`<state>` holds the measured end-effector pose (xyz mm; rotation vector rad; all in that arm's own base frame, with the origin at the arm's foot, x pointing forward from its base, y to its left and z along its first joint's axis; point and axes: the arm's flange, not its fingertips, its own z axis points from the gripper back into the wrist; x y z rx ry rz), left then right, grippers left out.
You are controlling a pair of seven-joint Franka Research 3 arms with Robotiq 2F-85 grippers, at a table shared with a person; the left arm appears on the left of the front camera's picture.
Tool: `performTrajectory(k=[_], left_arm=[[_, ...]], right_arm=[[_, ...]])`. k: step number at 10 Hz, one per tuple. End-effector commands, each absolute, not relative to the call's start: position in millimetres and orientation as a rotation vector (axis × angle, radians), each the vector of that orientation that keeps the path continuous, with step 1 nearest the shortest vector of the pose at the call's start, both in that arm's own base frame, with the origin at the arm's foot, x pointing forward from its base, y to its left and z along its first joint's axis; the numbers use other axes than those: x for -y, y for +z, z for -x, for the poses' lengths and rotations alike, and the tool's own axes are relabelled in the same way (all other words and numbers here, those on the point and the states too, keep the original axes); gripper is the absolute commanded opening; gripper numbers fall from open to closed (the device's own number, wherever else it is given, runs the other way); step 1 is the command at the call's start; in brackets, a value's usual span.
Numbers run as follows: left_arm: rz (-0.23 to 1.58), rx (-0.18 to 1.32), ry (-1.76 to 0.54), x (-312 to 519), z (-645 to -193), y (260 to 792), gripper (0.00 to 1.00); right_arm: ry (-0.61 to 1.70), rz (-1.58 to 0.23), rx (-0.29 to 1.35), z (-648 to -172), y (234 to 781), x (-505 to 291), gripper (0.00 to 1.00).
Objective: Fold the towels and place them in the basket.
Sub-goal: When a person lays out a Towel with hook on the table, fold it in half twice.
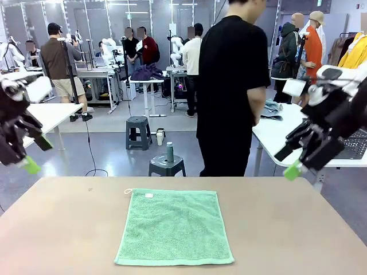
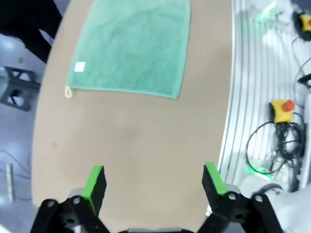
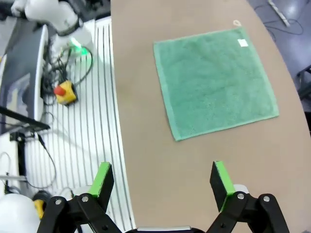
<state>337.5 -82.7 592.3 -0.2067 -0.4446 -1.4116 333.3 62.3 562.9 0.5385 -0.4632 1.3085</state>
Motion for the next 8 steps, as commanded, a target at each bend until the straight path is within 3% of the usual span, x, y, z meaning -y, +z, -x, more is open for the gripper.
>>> performTrajectory(k=[1,8], left_arm=[[0.222,0.489,-1.410,86.3,-325.9,570.9,1.00],[0.219,0.467,-1.433,89.9,-330.1,573.7,1.00]], right_arm=[[1.371,-0.430,0.499,-322.6,541.8,-65.8,1.00],[1.346,-0.494,0.466,-328.5,552.0,-66.1,1.00]])
